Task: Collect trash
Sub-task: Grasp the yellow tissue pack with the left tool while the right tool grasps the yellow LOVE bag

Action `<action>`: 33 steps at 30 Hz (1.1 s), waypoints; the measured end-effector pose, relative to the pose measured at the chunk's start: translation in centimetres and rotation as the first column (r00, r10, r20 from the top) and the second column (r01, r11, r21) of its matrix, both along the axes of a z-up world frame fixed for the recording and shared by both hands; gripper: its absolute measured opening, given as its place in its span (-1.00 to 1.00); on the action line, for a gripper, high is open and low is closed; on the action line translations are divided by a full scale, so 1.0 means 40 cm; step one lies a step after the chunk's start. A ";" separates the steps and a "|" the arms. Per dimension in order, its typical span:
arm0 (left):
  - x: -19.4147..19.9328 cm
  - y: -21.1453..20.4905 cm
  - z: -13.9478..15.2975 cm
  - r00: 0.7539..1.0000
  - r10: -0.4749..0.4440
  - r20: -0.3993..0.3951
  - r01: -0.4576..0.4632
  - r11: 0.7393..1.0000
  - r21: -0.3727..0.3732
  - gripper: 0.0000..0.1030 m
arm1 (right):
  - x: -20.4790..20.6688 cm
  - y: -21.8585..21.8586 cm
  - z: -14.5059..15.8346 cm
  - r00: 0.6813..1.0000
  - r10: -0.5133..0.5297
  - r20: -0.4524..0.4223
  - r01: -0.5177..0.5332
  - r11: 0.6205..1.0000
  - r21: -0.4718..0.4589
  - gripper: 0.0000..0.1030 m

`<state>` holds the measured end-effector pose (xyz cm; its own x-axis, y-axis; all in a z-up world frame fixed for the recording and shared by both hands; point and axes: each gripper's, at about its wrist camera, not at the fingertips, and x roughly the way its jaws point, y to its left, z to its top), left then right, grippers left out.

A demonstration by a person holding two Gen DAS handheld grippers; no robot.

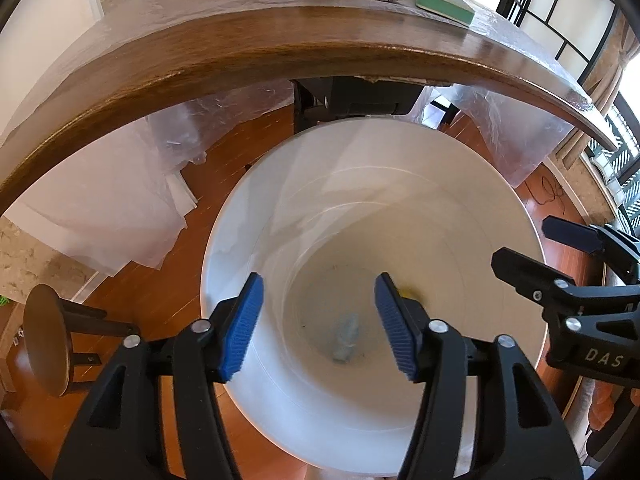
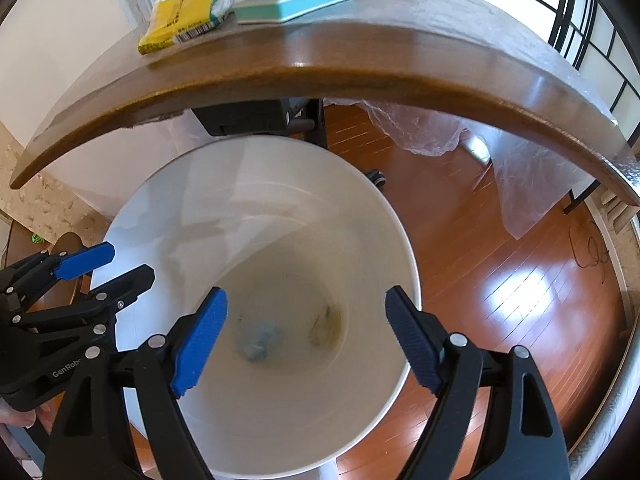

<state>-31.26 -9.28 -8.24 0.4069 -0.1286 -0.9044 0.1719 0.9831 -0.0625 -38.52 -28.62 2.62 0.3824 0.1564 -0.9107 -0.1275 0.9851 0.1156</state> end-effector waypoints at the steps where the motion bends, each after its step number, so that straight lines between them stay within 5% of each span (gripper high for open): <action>1: -0.003 0.000 0.006 1.000 0.005 0.008 -0.005 1.000 0.004 0.46 | -0.005 -0.004 0.009 1.000 -0.004 0.013 0.004 1.000 0.001 0.72; 6: -0.027 0.006 0.065 0.998 0.010 0.070 -0.010 1.000 -0.010 0.56 | -0.023 -0.034 0.072 0.997 -0.016 0.078 0.015 1.000 0.011 0.73; 11: -0.053 0.006 0.185 0.977 0.061 0.203 -0.056 0.998 -0.030 0.94 | -0.027 -0.085 0.197 0.975 -0.054 0.214 0.049 0.998 0.030 0.92; 19: -0.007 -0.043 0.325 0.939 0.068 0.336 -0.066 0.998 -0.018 0.97 | 0.044 -0.162 0.343 0.937 -0.075 0.342 0.045 0.994 0.096 0.92; 33: 0.203 -0.054 0.302 0.953 0.067 0.297 -0.049 0.996 -0.070 0.97 | 0.407 -0.043 0.366 0.941 0.005 0.339 -0.005 1.000 0.000 0.92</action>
